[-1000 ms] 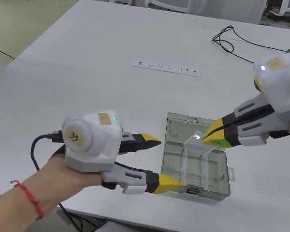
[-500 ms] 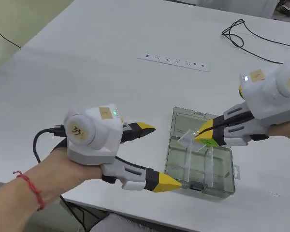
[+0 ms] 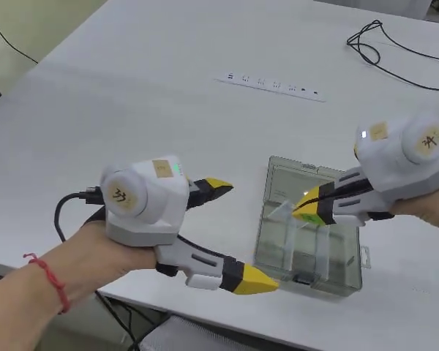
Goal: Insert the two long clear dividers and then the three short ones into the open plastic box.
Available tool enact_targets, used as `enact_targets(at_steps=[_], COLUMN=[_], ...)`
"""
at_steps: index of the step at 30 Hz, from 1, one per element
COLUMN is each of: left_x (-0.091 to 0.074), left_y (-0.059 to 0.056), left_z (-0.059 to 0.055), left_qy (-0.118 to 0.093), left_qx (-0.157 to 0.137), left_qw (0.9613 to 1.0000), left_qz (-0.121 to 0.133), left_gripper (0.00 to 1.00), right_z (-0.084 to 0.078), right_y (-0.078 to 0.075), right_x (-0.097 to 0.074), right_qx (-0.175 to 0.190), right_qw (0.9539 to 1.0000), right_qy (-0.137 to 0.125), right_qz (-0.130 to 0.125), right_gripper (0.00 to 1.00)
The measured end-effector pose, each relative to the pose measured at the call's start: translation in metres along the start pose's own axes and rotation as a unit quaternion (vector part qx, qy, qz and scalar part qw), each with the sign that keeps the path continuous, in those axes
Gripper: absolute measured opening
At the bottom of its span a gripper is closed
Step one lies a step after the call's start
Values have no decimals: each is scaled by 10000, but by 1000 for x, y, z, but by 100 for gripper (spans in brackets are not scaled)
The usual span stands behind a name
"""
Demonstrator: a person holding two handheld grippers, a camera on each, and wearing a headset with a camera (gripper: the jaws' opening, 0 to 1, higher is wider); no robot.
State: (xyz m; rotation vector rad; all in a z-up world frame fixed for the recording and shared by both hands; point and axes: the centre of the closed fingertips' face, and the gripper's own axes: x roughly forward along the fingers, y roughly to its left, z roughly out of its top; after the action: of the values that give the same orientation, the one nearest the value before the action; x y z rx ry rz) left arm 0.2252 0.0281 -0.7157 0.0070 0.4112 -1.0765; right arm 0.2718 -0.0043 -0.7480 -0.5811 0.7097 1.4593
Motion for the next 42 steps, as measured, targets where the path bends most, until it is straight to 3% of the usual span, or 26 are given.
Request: enact_targets(at_steps=[13, 33, 42], left_x=[1, 2, 2], left_y=[0, -1, -1], left_z=[-2, -3, -3], left_qy=[7, -5, -28], left_qx=[-32, -69, -67], left_qw=[10000, 10000, 10000], left_qz=[16, 0, 0], left_gripper=[100, 100, 100], right_z=[-3, -20, -20], right_y=[8, -7, -2], right_x=[5, 28, 35], right_qx=[-78, -407, -418], right_qw=[10000, 9989, 9986], right_qy=[59, 239, 319], right_qz=[-14, 33, 44], right_gripper=[3, 2, 2])
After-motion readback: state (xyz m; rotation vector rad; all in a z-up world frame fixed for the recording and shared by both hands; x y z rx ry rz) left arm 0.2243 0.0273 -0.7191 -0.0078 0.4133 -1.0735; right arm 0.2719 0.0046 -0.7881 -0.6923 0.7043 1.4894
